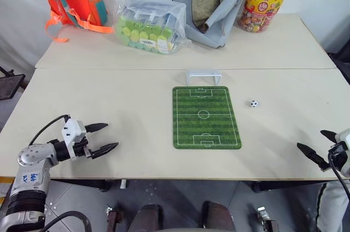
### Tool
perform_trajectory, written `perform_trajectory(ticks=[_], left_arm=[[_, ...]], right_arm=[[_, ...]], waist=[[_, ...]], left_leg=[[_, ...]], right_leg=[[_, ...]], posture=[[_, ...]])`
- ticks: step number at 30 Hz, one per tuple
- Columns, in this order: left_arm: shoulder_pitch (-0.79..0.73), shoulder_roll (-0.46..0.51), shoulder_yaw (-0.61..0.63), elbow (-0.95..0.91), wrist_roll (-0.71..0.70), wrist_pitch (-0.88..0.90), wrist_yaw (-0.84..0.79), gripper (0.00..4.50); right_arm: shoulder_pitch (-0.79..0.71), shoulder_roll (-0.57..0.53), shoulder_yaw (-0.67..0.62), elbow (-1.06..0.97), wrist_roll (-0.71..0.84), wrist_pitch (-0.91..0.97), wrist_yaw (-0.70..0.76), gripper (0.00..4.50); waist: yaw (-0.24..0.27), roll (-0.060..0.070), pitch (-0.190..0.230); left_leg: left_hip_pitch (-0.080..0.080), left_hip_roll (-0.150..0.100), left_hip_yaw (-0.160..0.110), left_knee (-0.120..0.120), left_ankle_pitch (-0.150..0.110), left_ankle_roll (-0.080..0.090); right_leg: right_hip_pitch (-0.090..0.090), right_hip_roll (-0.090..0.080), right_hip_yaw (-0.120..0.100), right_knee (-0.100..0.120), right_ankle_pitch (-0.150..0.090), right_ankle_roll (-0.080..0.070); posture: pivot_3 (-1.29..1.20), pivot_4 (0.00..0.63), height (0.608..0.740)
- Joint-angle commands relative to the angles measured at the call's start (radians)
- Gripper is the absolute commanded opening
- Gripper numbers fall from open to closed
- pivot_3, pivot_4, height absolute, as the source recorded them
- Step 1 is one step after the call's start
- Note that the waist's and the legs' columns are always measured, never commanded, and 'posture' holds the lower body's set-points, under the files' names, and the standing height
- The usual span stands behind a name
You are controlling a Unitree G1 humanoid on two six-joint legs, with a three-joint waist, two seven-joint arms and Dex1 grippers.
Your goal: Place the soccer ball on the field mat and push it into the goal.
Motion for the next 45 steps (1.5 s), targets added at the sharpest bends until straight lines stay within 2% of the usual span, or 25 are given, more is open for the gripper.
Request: perform_trajectory(ticks=[1, 6, 10, 16, 19, 22, 26, 28, 29, 34, 39, 42, 45], left_arm=[[-0.014, 0.006, 0.016, 0.011, -0.016, -0.019, -0.022, 4.5], [-0.029, 0.01, 0.021, -0.003, -0.005, 0.062, 0.06, 4.5], [-0.042, 0.018, 0.011, -0.051, 0.0, 0.113, 0.084, 4.5], [-0.115, -0.041, -0.013, -0.115, -0.058, 0.142, 0.029, 4.5], [-0.142, -0.066, -0.052, -0.129, -0.037, 0.144, 0.024, 4.5], [-0.175, -0.11, -0.074, -0.147, -0.071, 0.145, -0.021, 4.5], [-0.2, -0.144, -0.082, -0.149, -0.081, 0.119, -0.056, 4.5], [-0.208, -0.157, -0.087, -0.156, -0.077, 0.125, -0.044, 4.5], [-0.206, -0.162, -0.087, -0.162, -0.077, 0.126, -0.042, 4.5], [-0.187, -0.173, -0.09, -0.191, -0.077, 0.132, -0.036, 4.5], [-0.159, -0.177, -0.087, -0.222, -0.077, 0.142, -0.025, 4.5], [-0.153, -0.177, -0.087, -0.231, -0.079, 0.144, -0.022, 4.5], [-0.158, -0.175, -0.085, -0.227, -0.08, 0.148, -0.023, 4.5]], right_arm=[[-0.001, -0.024, -0.052, -0.015, 0.016, -0.01, 0.001, 4.47], [-0.015, -0.037, -0.073, -0.042, 0.033, 0.034, -0.002, 4.47], [-0.067, -0.077, -0.064, -0.114, 0.083, 0.175, 0.0, 4.47], [-0.321, -0.096, 0.094, -0.145, 0.103, 0.377, -0.023, 4.47], [-0.451, -0.077, 0.191, -0.079, 0.071, 0.38, 0.001, 4.47], [-0.61, -0.026, 0.29, 0.098, 0.026, 0.319, 0.044, 4.47], [-0.726, 0.019, 0.372, 0.267, -0.031, 0.242, 0.102, 4.47], [-0.78, 0.041, 0.408, 0.355, -0.06, 0.201, 0.124, 4.47], [-0.801, 0.05, 0.42, 0.392, -0.073, 0.179, 0.132, 4.47], [-0.892, 0.092, 0.457, 0.564, -0.135, 0.085, 0.147, 4.47], [-0.918, 0.118, 0.473, 0.656, -0.176, 0.026, 0.156, 4.47], [-0.909, 0.119, 0.471, 0.671, -0.18, -0.006, 0.161, 3.86], [-0.907, 0.12, 0.467, 0.674, -0.18, -0.018, 0.164, 2.85]], waist=[[0.0, 0.0, 0.0], [0.001, 0.0, 0.0], [-0.002, 0.0, 0.001], [-0.002, -0.003, 0.003], [-0.001, -0.003, 0.004], [-0.002, -0.005, 0.004], [-0.001, -0.005, 0.005], [-0.003, -0.005, 0.005], [-0.004, -0.005, 0.005], [-0.006, -0.005, 0.005], [-0.006, -0.005, 0.005], [-0.006, -0.005, 0.005], [-0.005, -0.005, 0.005]], left_leg=[[0.0, 0.0, 0.0, 0.0, 0.0, 0.0], [0.0, 0.0, 0.0, 0.0, 0.0, 0.0], [0.0, 0.0, 0.0, 0.001, 0.0, 0.0], [-0.001, 0.001, 0.001, 0.004, 0.0, 0.0], [-0.002, 0.001, 0.001, 0.004, 0.0, 0.0], [-0.003, 0.001, 0.001, 0.005, 0.0, 0.0], [-0.007, 0.001, 0.0, 0.006, 0.0, 0.0], [-0.014, 0.001, 0.001, 0.009, 0.0, 0.0], [-0.018, 0.001, 0.001, 0.013, 0.0, 0.0], [-0.018, 0.001, 0.001, 0.015, 0.0, 0.0], [-0.017, 0.001, 0.001, 0.016, 0.0, 0.0], [-0.017, 0.001, 0.001, 0.016, 0.0, 0.0], [-0.017, 0.001, 0.001, 0.017, 0.0, 0.0]], right_leg=[[0.0, 0.0, 0.0, 0.0, 0.0, 0.0], [0.0, 0.0, 0.0, 0.0, 0.0, 0.0], [0.0, 0.0, 0.001, 0.001, 0.0, 0.0], [-0.002, 0.002, 0.005, 0.003, 0.0, -0.001], [-0.003, 0.002, 0.006, 0.004, 0.0, -0.001], [-0.003, 0.003, 0.006, 0.003, 0.001, -0.001], [-0.006, 0.003, 0.006, 0.004, 0.001, -0.001], [-0.013, 0.003, 0.006, 0.005, 0.001, -0.001], [-0.016, 0.003, 0.006, 0.007, 0.001, -0.001], [-0.016, 0.003, 0.007, 0.009, 0.001, -0.001], [-0.016, 0.005, 0.011, 0.01, 0.001, -0.001], [-0.016, 0.005, 0.012, 0.009, 0.001, -0.001], [-0.016, 0.006, 0.015, 0.01, 0.001, -0.001]], posture=[[0.0, 0.15, 0.74], [0.0, 0.15, 0.74], [0.0, 0.15, 0.74], [0.0, 0.15, 0.74], [0.0, 0.15, 0.74], [0.0, 0.15, 0.74], [0.0, 0.15, 0.74], [0.0, 0.15, 0.74], [0.0, 0.15, 0.74], [0.0, 0.15, 0.74], [0.0, 0.15, 0.74], [0.0, 0.15, 0.74], [0.0, 0.15, 0.74]])
